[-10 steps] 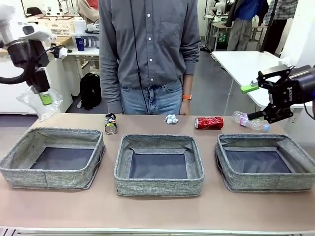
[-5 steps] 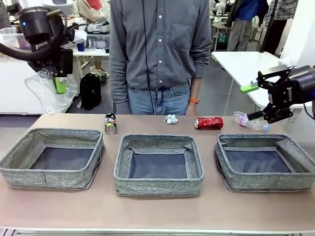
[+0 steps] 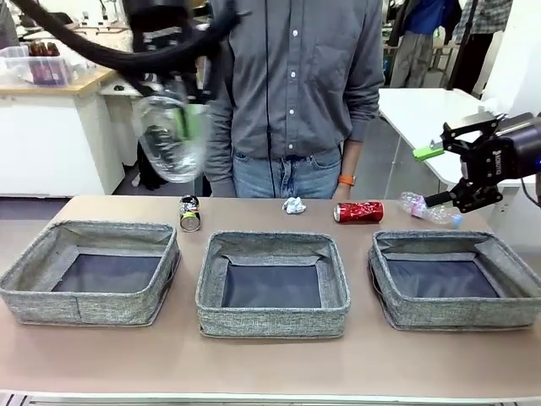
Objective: Sort the waste into the appropriate baskets.
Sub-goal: Pick up the waste item pointed out by the person.
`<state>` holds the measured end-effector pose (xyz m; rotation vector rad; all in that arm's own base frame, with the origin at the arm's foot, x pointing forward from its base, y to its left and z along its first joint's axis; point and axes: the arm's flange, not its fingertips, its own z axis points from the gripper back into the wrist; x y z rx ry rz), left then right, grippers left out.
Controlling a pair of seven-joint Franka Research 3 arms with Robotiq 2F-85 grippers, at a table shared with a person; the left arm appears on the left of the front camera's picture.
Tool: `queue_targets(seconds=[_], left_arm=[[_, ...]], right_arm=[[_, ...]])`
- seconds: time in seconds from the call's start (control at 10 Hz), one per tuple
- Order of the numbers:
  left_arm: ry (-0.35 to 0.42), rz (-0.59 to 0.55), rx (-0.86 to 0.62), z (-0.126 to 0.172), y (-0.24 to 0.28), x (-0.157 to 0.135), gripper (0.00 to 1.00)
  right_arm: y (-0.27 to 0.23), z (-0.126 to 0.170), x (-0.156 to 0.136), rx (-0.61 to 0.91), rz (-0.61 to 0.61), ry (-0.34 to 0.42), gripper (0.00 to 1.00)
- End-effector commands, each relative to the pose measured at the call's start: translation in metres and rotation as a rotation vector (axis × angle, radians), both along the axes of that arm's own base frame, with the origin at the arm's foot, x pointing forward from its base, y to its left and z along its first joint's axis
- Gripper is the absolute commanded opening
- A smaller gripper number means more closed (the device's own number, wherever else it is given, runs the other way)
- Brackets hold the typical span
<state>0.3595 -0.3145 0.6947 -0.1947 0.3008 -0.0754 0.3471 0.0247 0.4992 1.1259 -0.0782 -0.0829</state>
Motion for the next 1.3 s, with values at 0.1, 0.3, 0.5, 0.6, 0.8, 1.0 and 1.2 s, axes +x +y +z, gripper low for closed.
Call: queue_targets(seconds=[0.1,0.3,0.5,0.6,0.8,1.0,1.2], left_arm=[[-0.058,0.123,0.185,0.022,-0.075,0.044,0.03],[-0.061,0.128,0.208,0.034,-0.102,0.046,0.03],[-0.067,0.145,0.211,0.036,-0.109,0.047,0.03],[-0.048,0.141,0.211,0.037,-0.107,0.051,0.03],[0.023,0.08,0.228,0.036,-0.099,0.062,0.03],[0.152,-0.041,0.227,0.046,-0.091,0.073,0.03],[0.168,0.0,0.192,0.057,-0.081,0.085,0.03]], right_arm=[[0.0,0.002,0.002,-0.003,0.001,0.003,1.0],[0.0,0.002,0.002,-0.003,0.001,0.003,1.0],[0.0,0.002,0.002,-0.003,0.001,0.003,1.0],[0.0,0.002,0.002,-0.003,0.001,0.003,1.0],[0.0,0.002,0.002,-0.003,0.001,0.003,1.0],[0.0,0.002,0.002,-0.003,0.001,0.003,1.0],[0.0,0.002,0.002,-0.003,0.001,0.003,1.0]])
